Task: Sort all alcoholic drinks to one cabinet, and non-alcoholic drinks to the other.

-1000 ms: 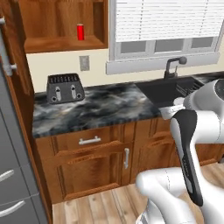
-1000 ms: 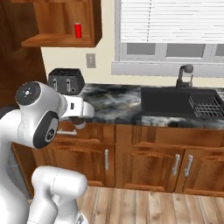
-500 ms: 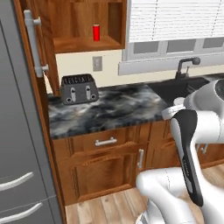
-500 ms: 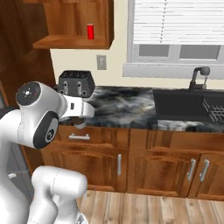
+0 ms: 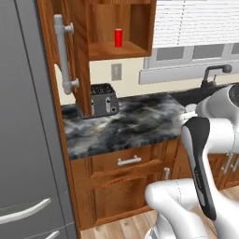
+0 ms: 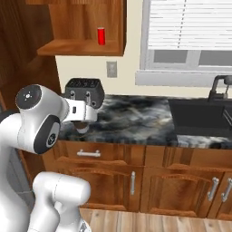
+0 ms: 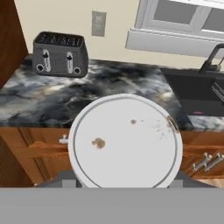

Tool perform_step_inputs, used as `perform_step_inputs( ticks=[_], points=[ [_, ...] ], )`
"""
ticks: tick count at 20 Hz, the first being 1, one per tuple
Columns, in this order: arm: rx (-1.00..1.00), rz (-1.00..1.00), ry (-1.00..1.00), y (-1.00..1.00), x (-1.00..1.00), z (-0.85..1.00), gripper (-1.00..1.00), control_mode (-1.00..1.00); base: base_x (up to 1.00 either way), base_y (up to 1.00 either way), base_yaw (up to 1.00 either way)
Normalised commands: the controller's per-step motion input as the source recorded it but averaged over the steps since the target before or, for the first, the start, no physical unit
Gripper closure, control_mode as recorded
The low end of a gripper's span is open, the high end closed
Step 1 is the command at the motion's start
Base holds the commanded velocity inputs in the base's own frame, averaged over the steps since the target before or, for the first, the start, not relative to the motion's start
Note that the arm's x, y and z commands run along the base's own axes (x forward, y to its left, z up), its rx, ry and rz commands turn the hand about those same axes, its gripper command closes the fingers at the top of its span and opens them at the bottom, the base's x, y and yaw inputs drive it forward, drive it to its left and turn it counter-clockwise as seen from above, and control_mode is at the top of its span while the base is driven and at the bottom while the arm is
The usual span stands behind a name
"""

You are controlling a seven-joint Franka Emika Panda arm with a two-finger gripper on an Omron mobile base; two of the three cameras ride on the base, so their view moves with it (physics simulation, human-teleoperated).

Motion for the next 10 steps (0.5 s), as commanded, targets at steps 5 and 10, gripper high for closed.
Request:
perform_step_inputs(
  ticks=[5,10],
  points=[
    [0.0,0.0,0.0,0.0,0.0,0.0,1.0,1.0,0.45,0.27,0.0],
    [0.0,0.0,0.0,0.0,0.0,0.0,1.0,1.0,0.4,0.23,0.0]
  ],
)
